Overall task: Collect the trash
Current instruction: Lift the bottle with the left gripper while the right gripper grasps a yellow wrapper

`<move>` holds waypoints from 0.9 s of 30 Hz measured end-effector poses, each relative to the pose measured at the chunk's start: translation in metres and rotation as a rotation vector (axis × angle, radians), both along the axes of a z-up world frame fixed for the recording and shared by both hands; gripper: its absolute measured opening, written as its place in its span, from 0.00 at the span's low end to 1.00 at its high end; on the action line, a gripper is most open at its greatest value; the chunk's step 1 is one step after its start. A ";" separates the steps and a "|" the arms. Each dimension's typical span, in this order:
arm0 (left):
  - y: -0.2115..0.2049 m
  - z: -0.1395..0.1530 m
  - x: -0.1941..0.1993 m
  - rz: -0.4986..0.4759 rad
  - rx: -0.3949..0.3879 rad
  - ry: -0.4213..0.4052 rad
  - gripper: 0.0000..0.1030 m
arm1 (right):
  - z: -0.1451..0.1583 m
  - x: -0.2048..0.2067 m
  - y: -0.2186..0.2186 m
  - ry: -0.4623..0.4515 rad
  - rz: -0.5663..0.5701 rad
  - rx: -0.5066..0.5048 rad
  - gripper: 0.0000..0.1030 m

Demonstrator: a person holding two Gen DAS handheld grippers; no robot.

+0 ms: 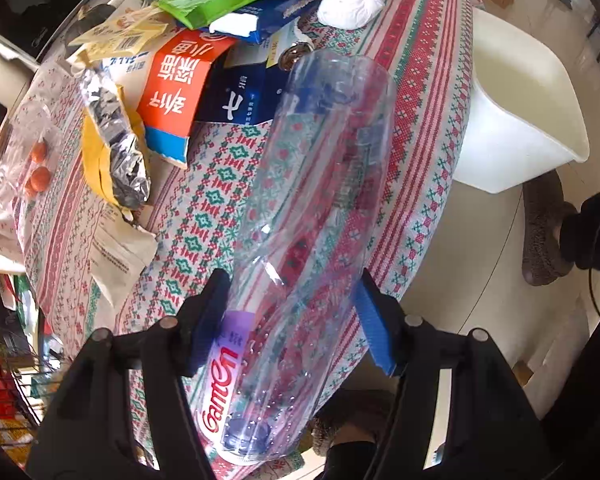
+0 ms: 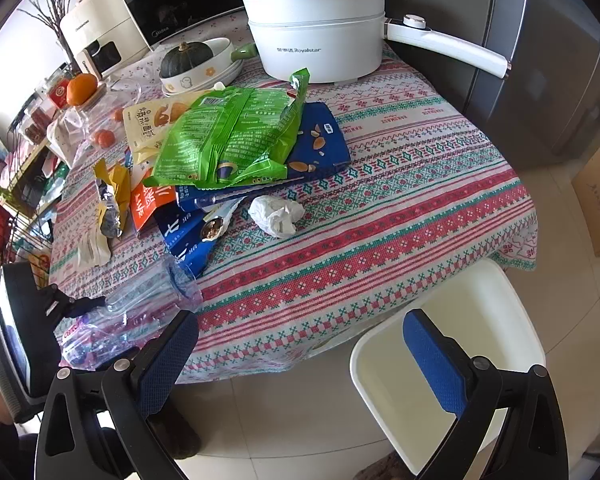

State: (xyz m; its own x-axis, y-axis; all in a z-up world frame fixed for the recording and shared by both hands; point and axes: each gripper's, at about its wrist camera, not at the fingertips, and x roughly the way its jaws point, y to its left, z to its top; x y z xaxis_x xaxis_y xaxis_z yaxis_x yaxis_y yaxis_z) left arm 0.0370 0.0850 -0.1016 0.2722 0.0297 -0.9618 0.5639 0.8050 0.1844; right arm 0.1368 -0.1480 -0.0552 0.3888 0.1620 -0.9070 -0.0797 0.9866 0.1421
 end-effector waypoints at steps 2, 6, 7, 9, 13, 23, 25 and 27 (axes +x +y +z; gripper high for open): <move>0.015 0.007 -0.002 0.086 -0.086 -0.003 0.60 | -0.001 -0.001 0.001 0.003 -0.001 -0.003 1.00; 0.061 0.030 -0.016 0.245 -0.297 -0.008 0.59 | 0.002 -0.003 0.004 -0.008 -0.003 0.004 1.00; 0.072 0.038 -0.020 0.274 -0.337 -0.019 0.59 | 0.003 -0.002 0.006 -0.010 -0.002 0.009 1.00; 0.089 0.050 -0.022 0.338 -0.415 -0.046 0.59 | 0.004 0.000 0.014 -0.012 0.006 0.024 1.00; 0.106 0.064 -0.015 0.464 -0.510 -0.099 0.59 | 0.005 0.006 0.040 -0.030 0.034 0.078 1.00; 0.159 0.056 0.003 0.633 -0.495 -0.192 0.59 | -0.004 0.038 0.148 -0.120 0.132 0.229 0.89; 0.165 0.054 0.003 0.657 -0.492 -0.199 0.59 | -0.010 0.047 0.168 -0.138 0.142 0.255 0.80; 0.172 0.051 0.004 0.675 -0.500 -0.203 0.59 | -0.015 0.056 0.184 -0.163 0.143 0.269 0.75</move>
